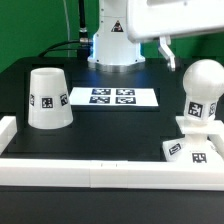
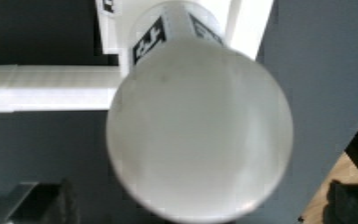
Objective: Assemble lamp
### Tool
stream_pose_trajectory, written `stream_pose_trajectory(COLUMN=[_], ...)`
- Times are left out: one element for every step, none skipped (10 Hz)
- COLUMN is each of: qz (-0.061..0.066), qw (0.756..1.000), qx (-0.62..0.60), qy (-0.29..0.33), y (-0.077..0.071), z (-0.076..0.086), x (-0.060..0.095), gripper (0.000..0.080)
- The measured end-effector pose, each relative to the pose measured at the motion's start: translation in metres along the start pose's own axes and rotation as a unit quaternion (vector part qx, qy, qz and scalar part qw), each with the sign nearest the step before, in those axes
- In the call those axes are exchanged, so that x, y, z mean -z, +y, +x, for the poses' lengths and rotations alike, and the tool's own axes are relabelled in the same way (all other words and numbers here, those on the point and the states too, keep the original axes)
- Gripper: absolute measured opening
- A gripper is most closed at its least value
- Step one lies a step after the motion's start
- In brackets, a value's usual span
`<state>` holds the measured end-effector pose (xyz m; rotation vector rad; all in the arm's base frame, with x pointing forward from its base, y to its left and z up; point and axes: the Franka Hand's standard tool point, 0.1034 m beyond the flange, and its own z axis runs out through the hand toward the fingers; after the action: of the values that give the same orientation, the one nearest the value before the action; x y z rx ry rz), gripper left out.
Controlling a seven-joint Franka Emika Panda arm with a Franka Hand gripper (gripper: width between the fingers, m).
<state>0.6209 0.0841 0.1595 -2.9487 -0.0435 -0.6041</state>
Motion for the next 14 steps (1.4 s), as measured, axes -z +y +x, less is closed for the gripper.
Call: stream_pose_trajectory(qz=[0.000, 0.002, 0.002, 0.003, 0.011, 0.007, 0.000, -0.002, 0.002, 0.004, 0.006, -0.002, -0.026, -0.025], qw=[1.000, 1.000, 1.000, 1.000, 0.997, 0.993, 0.990, 0.983, 0.977, 0.974, 0.968, 0.969, 0.966, 0.960], qx=[0.000, 0.000, 0.000, -0.001, 0.004, 0.027, 0.051, 0.064, 0.063, 0.063, 0.062, 0.079, 0.128, 0.177], qy=[-0.004, -0.014, -0.013, -0.020, -0.077, -0.111, -0.129, -0.174, -0.203, -0.218, -0.241, -0.234, -0.224, -0.216], y=[0.000, -0.001, -0.001, -0.001, -0.005, -0.004, -0.003, -0.004, -0.005, -0.006, -0.006, -0.006, -0.006, -0.006], z=[-0.003, -0.005, -0.005, -0.006, -0.015, -0.011, -0.008, -0.013, -0.012, -0.012, -0.016, -0.013, -0.012, -0.012], x=[-0.003, -0.004, -0.004, -0.005, -0.006, -0.004, -0.005, -0.004, -0.004, -0.005, -0.004, -0.007, -0.011, -0.016], gripper=[0.0699, 0.0699, 0.0699, 0.0699, 0.0699, 0.0699, 0.0699, 0.0699, 0.0699, 0.0699, 0.0699, 0.0699, 0.0699, 0.0699])
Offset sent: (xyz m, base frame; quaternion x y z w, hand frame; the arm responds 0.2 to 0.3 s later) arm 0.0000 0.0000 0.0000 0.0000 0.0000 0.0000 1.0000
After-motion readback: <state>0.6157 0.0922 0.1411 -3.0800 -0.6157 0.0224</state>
